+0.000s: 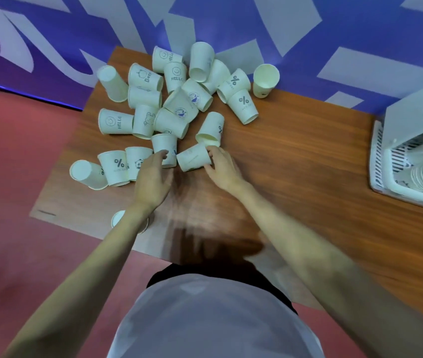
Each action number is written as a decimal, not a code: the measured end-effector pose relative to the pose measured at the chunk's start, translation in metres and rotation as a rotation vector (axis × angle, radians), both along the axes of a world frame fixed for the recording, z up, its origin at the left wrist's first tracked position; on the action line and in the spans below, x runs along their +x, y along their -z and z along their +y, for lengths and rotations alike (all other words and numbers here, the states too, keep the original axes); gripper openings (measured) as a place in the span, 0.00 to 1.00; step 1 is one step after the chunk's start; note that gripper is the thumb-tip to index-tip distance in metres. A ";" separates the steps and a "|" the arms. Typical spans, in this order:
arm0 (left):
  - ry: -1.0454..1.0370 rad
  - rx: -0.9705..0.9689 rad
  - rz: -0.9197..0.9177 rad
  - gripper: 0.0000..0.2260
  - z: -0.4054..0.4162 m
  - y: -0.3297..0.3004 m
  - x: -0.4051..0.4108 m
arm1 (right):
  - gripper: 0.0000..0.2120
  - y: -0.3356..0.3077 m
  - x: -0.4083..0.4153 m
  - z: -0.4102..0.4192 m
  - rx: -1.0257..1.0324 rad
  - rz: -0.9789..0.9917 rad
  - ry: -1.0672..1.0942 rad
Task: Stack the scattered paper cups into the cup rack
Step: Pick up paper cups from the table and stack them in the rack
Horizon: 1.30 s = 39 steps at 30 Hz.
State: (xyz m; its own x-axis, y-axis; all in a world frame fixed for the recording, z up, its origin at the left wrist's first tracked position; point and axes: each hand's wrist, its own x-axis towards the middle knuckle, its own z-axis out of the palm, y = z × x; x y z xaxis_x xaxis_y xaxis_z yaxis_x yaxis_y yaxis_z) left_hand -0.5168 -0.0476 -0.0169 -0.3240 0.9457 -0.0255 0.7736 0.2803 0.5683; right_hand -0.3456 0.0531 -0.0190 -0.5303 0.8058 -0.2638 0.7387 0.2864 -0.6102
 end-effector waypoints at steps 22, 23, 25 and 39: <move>0.254 -0.226 0.279 0.12 0.122 -0.006 0.038 | 0.13 -0.013 0.094 0.005 0.050 0.137 0.443; 0.252 -0.239 0.292 0.13 0.124 -0.004 0.041 | 0.13 -0.015 0.100 0.004 0.063 0.137 0.451; 0.237 -0.236 0.293 0.13 0.130 -0.003 0.048 | 0.13 -0.017 0.111 0.002 0.063 0.140 0.479; 0.352 0.039 0.002 0.09 0.137 -0.030 0.174 | 0.09 -0.047 0.262 -0.011 0.393 0.111 0.603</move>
State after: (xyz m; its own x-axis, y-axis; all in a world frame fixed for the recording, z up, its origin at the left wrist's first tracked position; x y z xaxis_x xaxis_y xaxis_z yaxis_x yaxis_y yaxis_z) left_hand -0.3433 0.0890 0.0129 0.0224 0.9997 0.0132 0.8198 -0.0260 0.5720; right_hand -0.0839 0.0423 0.0283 0.0291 0.9905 0.1345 0.7767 0.0623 -0.6268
